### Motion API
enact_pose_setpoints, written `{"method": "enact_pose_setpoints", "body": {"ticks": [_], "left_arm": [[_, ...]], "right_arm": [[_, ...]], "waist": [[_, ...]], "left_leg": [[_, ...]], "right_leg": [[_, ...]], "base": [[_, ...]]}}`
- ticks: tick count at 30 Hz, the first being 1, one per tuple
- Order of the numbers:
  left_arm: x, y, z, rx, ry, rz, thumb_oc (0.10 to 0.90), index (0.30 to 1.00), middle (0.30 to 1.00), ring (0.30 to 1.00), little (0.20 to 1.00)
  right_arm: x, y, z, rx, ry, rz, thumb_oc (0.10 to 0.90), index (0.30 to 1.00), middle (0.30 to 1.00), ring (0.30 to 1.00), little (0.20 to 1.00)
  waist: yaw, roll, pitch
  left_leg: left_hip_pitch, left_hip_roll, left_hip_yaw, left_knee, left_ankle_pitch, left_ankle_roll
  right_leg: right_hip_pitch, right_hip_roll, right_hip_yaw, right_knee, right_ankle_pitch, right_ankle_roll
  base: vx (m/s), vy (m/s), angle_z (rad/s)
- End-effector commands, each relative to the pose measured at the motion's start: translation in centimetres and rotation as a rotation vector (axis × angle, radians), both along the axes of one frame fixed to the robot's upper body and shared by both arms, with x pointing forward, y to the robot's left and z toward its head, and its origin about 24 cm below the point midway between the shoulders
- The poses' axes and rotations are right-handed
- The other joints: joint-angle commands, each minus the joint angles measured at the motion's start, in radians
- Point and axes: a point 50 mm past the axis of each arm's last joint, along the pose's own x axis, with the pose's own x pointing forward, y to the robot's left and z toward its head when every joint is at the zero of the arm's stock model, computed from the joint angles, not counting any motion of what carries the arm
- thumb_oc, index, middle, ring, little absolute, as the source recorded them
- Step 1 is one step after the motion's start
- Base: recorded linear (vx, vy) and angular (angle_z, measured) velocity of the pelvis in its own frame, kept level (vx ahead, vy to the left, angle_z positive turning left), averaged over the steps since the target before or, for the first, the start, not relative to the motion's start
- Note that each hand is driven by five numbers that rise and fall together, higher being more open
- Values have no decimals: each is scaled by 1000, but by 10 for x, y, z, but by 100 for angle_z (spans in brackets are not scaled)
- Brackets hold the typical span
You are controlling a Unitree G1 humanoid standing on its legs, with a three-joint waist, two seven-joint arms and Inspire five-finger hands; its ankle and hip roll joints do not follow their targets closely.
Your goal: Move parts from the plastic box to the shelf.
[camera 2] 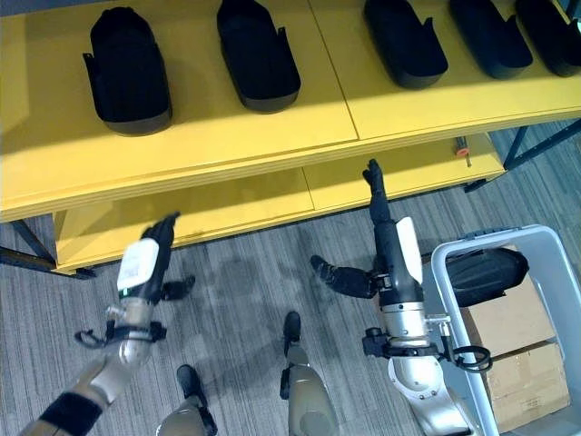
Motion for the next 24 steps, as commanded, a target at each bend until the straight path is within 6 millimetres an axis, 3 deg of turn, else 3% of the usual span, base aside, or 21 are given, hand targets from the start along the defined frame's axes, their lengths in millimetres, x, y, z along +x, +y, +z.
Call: {"method": "enact_pose_setpoints", "body": {"ticks": [1,5,9,10,15,18,20,24], "left_arm": [[8,-12,50,-204,-190,-155,900,1000,1000,1000,1000],[-12,-18,38,-606,-61,-149,900,1000,1000,1000,1000],[-16,-20,35,-673,-18,-177,900,1000,1000,1000,1000],[-15,-23,36,-786,-1,-186,900,1000,1000,1000,1000],[-13,-26,34,-816,8,-190,900,1000,1000,1000,1000],[-7,-31,34,-822,4,-193,900,1000,1000,1000,1000],[-2,-37,35,-803,2,-213,900,1000,1000,1000,1000],[-1,-43,37,-812,7,-241,900,1000,1000,1000,1000]], "right_arm": [[-12,-1,35,-3,-199,15,900,1000,1000,1000,1000],[-13,-10,16,102,-57,34,900,1000,1000,1000,1000],[-15,-13,7,203,15,69,900,1000,1000,1000,1000],[-15,-14,2,241,48,83,900,1000,1000,1000,1000],[-17,-15,-2,246,78,88,900,1000,1000,1000,1000],[-16,-18,-2,236,79,81,900,1000,1000,1000,1000],[-17,-20,0,237,69,83,900,1000,1000,1000,1000],[-22,-25,5,198,51,71,900,1000,1000,1000,1000]], "waist": [[-13,12,-122],[-26,43,-190],[-35,57,-226],[-41,66,-246],[-54,81,-269],[-64,89,-261],[-74,92,-256],[-72,93,-243]], "left_leg": [[-49,-1,-40,-10,71,57],[2,13,-36,-19,79,52],[21,24,-24,-24,85,45],[32,30,-19,-24,89,43],[75,52,-2,-19,89,40],[86,75,-6,13,92,40],[69,104,-20,60,112,28],[1,170,-88,188,216,-2]], "right_leg": [[140,-76,-47,48,-114,116],[203,-57,-58,38,-129,110],[224,-45,-53,18,-129,107],[232,-40,-48,16,-134,104],[243,-26,-35,72,-179,90],[241,-10,-29,176,-249,64],[238,13,-31,224,-287,42],[262,78,-43,244,-333,-17]], "base": [[36,-36,8],[21,-42,17],[-2,-28,-1],[-3,-57,-13],[16,-62,-22],[-29,-138,-7],[-67,-235,16],[-36,-253,17]]}}
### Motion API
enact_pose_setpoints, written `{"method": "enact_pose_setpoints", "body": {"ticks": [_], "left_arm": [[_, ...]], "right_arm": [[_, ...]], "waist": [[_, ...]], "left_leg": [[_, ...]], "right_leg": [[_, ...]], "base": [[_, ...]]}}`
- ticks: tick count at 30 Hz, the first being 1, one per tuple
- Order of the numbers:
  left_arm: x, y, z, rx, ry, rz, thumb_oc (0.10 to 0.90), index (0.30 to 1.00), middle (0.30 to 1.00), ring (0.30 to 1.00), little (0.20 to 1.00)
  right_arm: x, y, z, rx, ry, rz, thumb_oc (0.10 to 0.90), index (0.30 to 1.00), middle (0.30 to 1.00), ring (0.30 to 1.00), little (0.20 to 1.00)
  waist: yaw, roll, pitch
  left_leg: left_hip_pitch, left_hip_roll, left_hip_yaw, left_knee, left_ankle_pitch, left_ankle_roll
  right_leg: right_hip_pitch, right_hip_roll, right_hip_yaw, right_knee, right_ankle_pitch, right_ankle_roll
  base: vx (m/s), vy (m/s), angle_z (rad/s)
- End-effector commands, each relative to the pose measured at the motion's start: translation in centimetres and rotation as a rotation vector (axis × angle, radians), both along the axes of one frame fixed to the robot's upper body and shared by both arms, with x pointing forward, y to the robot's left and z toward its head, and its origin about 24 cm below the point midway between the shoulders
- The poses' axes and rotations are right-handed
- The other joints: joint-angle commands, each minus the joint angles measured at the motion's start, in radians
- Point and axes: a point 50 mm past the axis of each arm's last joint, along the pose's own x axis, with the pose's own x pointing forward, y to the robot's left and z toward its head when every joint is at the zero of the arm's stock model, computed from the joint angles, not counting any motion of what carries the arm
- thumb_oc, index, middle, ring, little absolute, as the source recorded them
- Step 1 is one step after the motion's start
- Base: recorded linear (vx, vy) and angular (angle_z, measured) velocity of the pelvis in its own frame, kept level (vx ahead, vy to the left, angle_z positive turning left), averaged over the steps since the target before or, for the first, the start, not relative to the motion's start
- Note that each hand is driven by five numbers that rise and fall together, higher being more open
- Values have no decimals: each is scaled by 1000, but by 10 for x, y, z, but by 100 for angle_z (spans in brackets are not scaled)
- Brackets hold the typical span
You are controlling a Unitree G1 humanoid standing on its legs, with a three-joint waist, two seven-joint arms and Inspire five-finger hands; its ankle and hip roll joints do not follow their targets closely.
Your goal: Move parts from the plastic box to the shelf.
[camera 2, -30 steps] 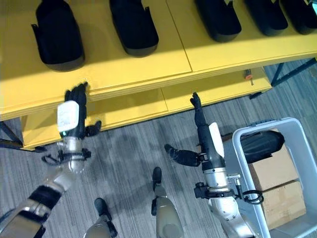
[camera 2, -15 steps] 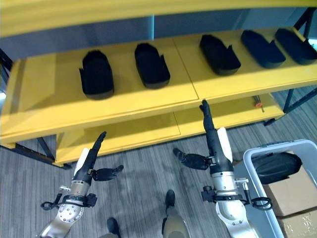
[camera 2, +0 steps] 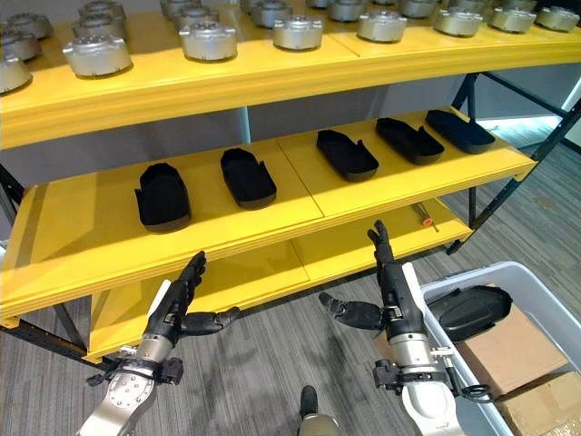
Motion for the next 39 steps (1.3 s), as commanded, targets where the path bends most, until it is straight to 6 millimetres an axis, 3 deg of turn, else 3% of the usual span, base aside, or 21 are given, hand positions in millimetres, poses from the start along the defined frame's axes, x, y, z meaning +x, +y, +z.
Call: {"method": "enact_pose_setpoints", "body": {"ticks": [1,2,3,4,5,7,8,10,11,14,15,18,27,32,33,34,35,36,37,38,39], "left_arm": [[20,-7,42,-38,-223,-56,900,1000,1000,1000,1000],[20,-8,42,-39,-223,-58,900,1000,1000,1000,1000],[21,-12,44,-31,-235,-72,900,1000,1000,1000,1000],[22,-12,44,-31,-235,-72,900,1000,1000,1000,1000],[21,-13,46,-17,-246,-72,900,1000,1000,1000,1000],[20,-13,47,-16,-255,-70,900,1000,1000,1000,1000],[20,-13,48,-16,-256,-70,900,1000,1000,1000,1000],[23,-13,54,-8,-289,-63,900,1000,1000,1000,1000],[21,-9,55,-20,-296,-43,900,1000,1000,1000,1000],[18,-8,56,-33,-296,-42,900,1000,1000,1000,1000],[20,-8,56,-23,-296,-55,900,1000,1000,1000,1000],[22,-10,56,-13,-301,-65,900,1000,1000,1000,1000],[19,-7,53,-27,-292,-46,900,1000,1000,1000,1000],[20,-5,54,-16,-297,-42,900,1000,1000,1000,1000],[22,-4,58,-14,-313,-35,900,1000,1000,1000,1000],[24,-3,61,-12,-328,-29,900,1000,1000,1000,1000],[27,-3,64,-17,-341,-13,900,1000,1000,1000,1000],[26,-1,63,-25,-337,9,900,1000,1000,1000,1000],[24,4,60,-28,-324,37,900,1000,1000,1000,1000],[25,5,60,-26,-323,48,900,1000,1000,1000,1000],[26,4,61,-17,-328,46,900,1000,1000,1000,1000]], "right_arm": [[-4,-9,54,-23,-295,-6,900,1000,1000,1000,1000],[-4,-9,54,-24,-295,-8,900,1000,1000,1000,1000],[-6,-12,54,-36,-291,-24,900,1000,1000,1000,1000],[-6,-12,54,-36,-291,-24,900,1000,1000,1000,1000],[-2,-11,54,-23,-298,-19,900,1000,1000,1000,1000],[2,-8,52,-18,-300,-11,900,1000,1000,1000,1000],[2,-8,53,-17,-301,-11,900,1000,1000,1000,1000],[10,-3,54,-7,-320,1,900,1000,1000,1000,1000],[16,3,54,11,-325,31,900,1000,1000,1000,1000],[17,6,52,22,-303,60,900,1000,1000,1000,1000],[16,3,50,31,-291,51,900,1000,1000,1000,1000],[18,7,52,36,-298,67,900,1000,1000,1000,1000],[18,9,55,8,-308,76,900,1000,1000,1000,1000],[22,13,57,-9,-323,79,900,1000,1000,1000,1000],[26,17,59,-9,-336,90,900,1000,1000,1000,1000],[29,21,64,-19,-357,101,900,1000,1000,1000,1000],[35,28,68,-30,-379,114,900,1000,1000,1000,1000],[43,36,68,-19,-383,134,900,1000,1000,1000,1000],[47,39,67,-12,-372,148,900,1000,1000,1000,1000],[48,41,69,-23,-379,159,900,1000,1000,1000,1000],[48,42,70,-38,-380,159,900,1000,1000,1000,1000]], "waist": [[-5,-35,6],[-6,-33,7],[3,-41,27],[2,-41,26],[35,-55,45],[63,-68,57],[64,-68,57],[97,-69,75],[102,-59,80],[90,-57,63],[69,-61,54],[47,-64,53],[16,-54,45],[1,-35,50],[3,-32,69],[6,-26,88],[28,-7,109],[35,1,112],[40,-3,112],[43,-9,111],[34,-8,113]], "left_leg": [[-171,43,-83,157,278,-33],[-178,45,-89,169,273,-33],[-236,-28,-113,201,252,-8],[-237,-28,-114,201,253,-7],[-318,-156,-220,192,207,23],[-356,-242,-291,165,180,38],[-358,-242,-291,163,184,39],[-390,-361,-404,158,167,42],[-358,-391,-460,143,136,78],[-301,-383,-425,101,108,108],[-297,-386,-381,120,84,128],[-295,-386,-334,174,29,154],[-255,-366,-209,205,-38,175],[-231,-363,-140,185,-66,184],[-204,-367,-104,176,-96,195],[-191,-357,-66,171,-103,201],[-154,-344,-8,170,-129,205],[-108,-334,48,160,-163,199],[-69,-337,71,144,-195,182],[-55,-335,90,139,-206,174],[-48,-327,81,145,-225,168]], "right_leg": [[173,29,7,22,-164,-12],[175,29,4,22,-165,-13],[204,36,-9,7,-174,-21],[203,36,-10,6,-174,-21],[198,41,35,-12,-151,-11],[196,60,85,-20,-140,-11],[193,61,86,-21,-136,-11],[194,87,138,-21,-130,-8],[174,114,196,-3,-120,-4],[171,119,233,-5,-126,-7],[168,111,231,12,-140,-12],[135,114,268,73,-158,-18],[111,117,373,102,-159,-7],[73,124,421,143,-143,32],[19,94,376,231,-75,98],[-29,63,325,280,-29,130],[-79,-29,144,321,-32,121],[-95,-112,-26,252,-67,93],[-156,-134,-108,149,-32,98],[-175,-156,-150,84,1,110],[-165,-159,-128,33,23,124]], "base": [[-25,-285,36],[-39,-278,47],[-27,-104,51],[-31,-166,61],[23,-93,42],[54,-81,-34],[31,-42,-123],[4,-35,-142],[39,35,-85],[92,87,-151],[111,69,-219],[75,78,-56],[80,73,-64],[76,85,-45],[34,111,-70],[45,186,-175],[111,180,-157],[309,117,-195],[363,-53,-130],[376,-181,-192],[203,-149,-191]]}}
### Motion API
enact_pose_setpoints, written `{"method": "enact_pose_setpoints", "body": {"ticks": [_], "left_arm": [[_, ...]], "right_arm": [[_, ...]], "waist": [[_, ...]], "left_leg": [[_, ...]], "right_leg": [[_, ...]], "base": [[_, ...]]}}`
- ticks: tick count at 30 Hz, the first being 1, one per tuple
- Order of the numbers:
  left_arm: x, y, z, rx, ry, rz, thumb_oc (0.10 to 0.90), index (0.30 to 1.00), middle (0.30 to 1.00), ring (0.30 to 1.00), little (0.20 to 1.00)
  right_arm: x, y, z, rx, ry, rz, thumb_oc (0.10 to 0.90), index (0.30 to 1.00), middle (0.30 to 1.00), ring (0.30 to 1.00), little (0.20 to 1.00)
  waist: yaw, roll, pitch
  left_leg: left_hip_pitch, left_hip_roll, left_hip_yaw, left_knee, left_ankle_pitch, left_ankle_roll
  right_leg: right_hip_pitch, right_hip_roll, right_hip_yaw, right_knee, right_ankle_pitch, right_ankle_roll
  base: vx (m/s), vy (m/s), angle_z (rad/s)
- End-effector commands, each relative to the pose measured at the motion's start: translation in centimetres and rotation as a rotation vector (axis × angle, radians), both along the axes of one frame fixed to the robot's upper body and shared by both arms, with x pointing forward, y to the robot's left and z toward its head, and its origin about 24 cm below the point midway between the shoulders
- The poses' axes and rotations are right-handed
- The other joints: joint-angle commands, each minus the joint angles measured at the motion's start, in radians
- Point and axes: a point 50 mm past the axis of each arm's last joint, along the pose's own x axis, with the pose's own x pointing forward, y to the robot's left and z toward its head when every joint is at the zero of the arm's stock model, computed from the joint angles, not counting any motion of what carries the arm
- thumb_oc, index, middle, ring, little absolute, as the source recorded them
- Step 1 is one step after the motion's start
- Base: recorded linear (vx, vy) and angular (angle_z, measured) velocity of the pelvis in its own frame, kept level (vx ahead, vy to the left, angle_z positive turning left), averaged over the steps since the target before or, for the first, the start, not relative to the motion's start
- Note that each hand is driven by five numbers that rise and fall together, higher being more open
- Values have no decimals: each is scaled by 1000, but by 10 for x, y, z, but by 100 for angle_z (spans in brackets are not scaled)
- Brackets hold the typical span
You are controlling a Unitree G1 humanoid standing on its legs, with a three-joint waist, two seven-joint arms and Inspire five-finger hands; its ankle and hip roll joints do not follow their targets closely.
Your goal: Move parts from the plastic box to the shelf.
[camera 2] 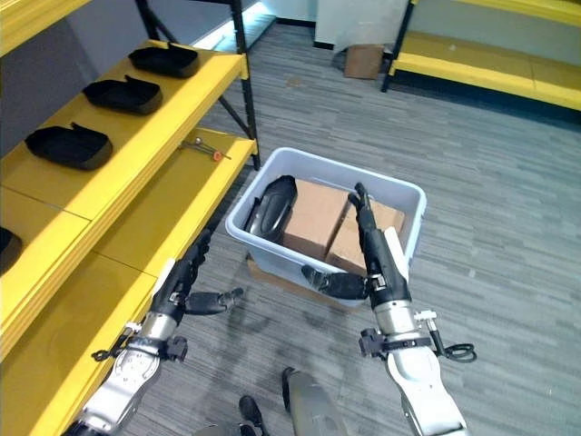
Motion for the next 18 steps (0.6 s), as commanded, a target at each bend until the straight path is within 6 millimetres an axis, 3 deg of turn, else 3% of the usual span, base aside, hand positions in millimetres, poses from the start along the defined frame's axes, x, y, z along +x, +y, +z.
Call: {"method": "enact_pose_setpoints", "body": {"ticks": [1,4,6,7,8,9,10,11,12,13,14,15,16,18], "left_arm": [[10,-2,47,27,-246,-36,900,1000,1000,1000,1000],[13,-13,44,12,-234,-69,900,1000,1000,1000,1000],[19,-25,47,-27,-248,-93,900,1000,1000,1000,1000],[24,-32,49,-47,-255,-104,900,1000,1000,1000,1000],[27,-35,53,-67,-272,-108,900,1000,1000,1000,1000],[29,-36,55,-78,-279,-105,900,1000,1000,1000,1000],[31,-37,56,-81,-282,-99,900,1000,1000,1000,1000],[30,-37,56,-85,-280,-95,900,1000,1000,1000,1000],[28,-35,56,-86,-281,-84,900,1000,1000,1000,1000],[27,-26,58,-67,-299,-44,900,1000,1000,1000,1000],[27,-23,59,-68,-302,-30,900,1000,1000,1000,1000],[27,-22,57,-75,-294,-17,900,1000,1000,1000,1000],[30,-22,61,-68,-314,-24,900,1000,1000,1000,1000],[33,-20,67,-37,-341,-25,900,1000,1000,1000,1000]], "right_arm": [[-12,-8,29,-17,-174,-17,900,1000,1000,1000,1000],[-16,-13,27,-11,-159,-26,900,1000,1000,1000,1000],[-17,-21,31,2,-178,-54,900,1000,1000,1000,1000],[-17,-24,31,9,-179,-74,900,1000,1000,1000,1000],[-16,-28,33,3,-188,-89,900,1000,1000,1000,1000],[-15,-28,35,0,-194,-92,900,1000,1000,1000,1000],[-14,-29,35,5,-199,-102,900,1000,1000,1000,1000],[-13,-31,35,11,-203,-123,900,1000,1000,1000,1000],[-12,-31,35,20,-207,-129,900,1000,1000,1000,1000],[-10,-28,34,28,-208,-128,900,1000,1000,1000,1000],[-9,-26,33,32,-205,-125,900,1000,1000,1000,1000],[-8,-23,31,40,-195,-118,900,1000,1000,1000,1000],[-7,-25,33,36,-207,-131,900,1000,1000,1000,1000],[-7,-25,36,58,-223,-138,900,1000,1000,1000,1000]], "waist": [[-10,-17,-52],[-26,-36,-58],[-46,-28,-58],[-64,-22,-58],[-64,-31,-45],[-54,-35,-27],[-40,-49,-4],[-23,-76,14],[-15,-85,17],[17,-87,27],[28,-87,25],[28,-71,26],[25,-66,34],[26,-68,53]], "left_leg": [[54,17,-161,66,-82,-41],[51,18,-178,149,-144,-38],[52,42,-187,180,-160,-47],[34,64,-191,239,-121,-80],[-31,108,-185,392,6,-146],[-68,110,-222,459,49,-176],[-119,103,-276,462,78,-183],[-189,158,-303,372,63,-151],[-202,195,-312,315,66,-142],[-238,290,-382,145,188,-168],[-221,316,-408,59,244,-179],[-177,320,-382,0,241,-192],[-181,298,-354,28,222,-201],[-198,236,-320,84,161,-179]], "right_leg": [[71,52,203,-340,235,114],[117,88,247,-331,240,90],[115,99,225,-279,203,71],[123,114,234,-271,177,54],[145,129,211,-287,162,8],[157,140,210,-293,154,-7],[170,143,211,-299,144,-10],[187,119,222,-309,149,11],[189,108,237,-306,147,20],[189,99,275,-291,131,40],[180,97,297,-281,129,45],[177,81,301,-255,108,66],[167,65,315,-257,135,78],[169,17,347,-273,174,100]], "base": [[202,-114,-129],[197,-126,26],[261,-164,66],[283,-303,49],[189,-296,32],[121,-246,27],[146,-58,11],[177,65,-15],[248,313,-43],[246,347,-54],[330,479,-88],[275,439,-130],[259,514,-127],[139,433,-111]]}}
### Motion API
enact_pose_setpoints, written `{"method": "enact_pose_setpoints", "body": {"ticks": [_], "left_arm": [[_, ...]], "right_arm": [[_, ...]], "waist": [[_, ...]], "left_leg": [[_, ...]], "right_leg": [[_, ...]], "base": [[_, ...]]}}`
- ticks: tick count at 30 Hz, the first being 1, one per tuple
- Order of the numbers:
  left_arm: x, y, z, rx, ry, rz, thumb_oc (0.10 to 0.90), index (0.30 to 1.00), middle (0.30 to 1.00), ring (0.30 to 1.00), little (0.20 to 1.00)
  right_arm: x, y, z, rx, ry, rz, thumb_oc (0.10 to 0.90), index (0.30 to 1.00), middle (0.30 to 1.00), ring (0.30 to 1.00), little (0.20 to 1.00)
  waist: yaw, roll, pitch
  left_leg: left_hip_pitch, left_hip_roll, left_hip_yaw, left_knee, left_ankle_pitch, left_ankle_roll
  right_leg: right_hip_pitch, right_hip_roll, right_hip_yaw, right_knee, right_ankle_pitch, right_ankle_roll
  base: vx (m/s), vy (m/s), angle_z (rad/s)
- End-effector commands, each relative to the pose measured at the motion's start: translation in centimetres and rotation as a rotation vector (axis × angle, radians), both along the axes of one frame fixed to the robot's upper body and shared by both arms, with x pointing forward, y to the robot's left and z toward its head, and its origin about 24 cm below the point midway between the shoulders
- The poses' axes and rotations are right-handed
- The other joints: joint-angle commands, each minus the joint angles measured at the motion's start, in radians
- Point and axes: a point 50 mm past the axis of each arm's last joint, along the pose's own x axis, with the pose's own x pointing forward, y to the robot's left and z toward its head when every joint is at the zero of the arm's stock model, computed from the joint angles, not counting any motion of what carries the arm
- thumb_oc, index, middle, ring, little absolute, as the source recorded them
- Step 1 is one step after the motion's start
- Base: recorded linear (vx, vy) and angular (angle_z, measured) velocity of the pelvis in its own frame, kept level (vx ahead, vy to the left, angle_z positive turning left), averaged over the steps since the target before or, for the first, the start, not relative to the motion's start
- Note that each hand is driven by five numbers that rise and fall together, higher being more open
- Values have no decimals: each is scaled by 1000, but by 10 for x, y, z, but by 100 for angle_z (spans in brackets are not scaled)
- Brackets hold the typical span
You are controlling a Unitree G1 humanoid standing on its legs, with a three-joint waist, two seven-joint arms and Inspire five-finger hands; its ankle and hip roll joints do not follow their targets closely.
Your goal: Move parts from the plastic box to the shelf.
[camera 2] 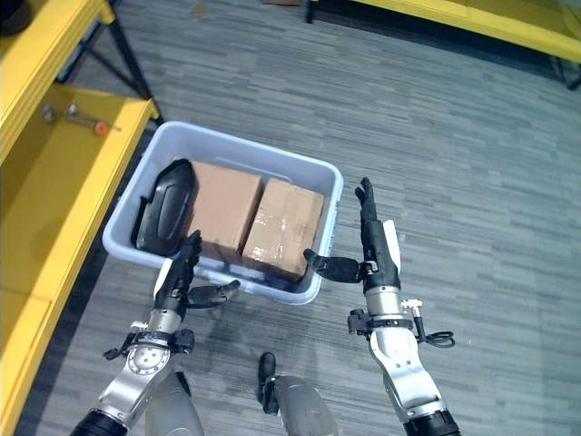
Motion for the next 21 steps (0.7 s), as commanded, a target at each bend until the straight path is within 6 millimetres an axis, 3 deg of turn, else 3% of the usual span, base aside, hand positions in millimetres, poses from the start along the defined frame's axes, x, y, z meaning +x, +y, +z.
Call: {"method": "enact_pose_setpoints", "body": {"ticks": [1,3,10,21], "left_arm": [[10,-13,63,-45,-326,-63,900,1000,1000,1000,1000],[12,-7,67,-18,-347,-43,900,1000,1000,1000,1000],[12,0,69,7,-360,-5,900,1000,1000,1000,1000],[9,7,83,36,-410,-7,900,1000,1000,1000,1000]], "right_arm": [[-8,-2,47,-14,-258,33,900,1000,1000,1000,1000],[-7,-1,46,-28,-252,33,900,1000,1000,1000,1000],[-4,-2,52,-119,-273,10,900,1000,1000,1000,1000],[27,1,109,-488,-481,-55,900,1000,1000,1000,1000]], "waist": [[-7,34,-56],[-6,31,-49],[9,10,-59],[82,-28,-27]], "left_leg": [[177,-41,12,13,-39,-4],[156,-79,36,43,-77,11],[110,-122,47,53,-97,29],[22,-126,19,35,-72,23]], "right_leg": [[-92,-265,67,12,157,184],[-81,-302,68,-27,185,198],[-75,-341,48,-86,247,223],[-114,-348,-17,-111,277,235]], "base": [[102,311,-95],[99,243,-40],[82,115,14],[8,-36,30]]}}
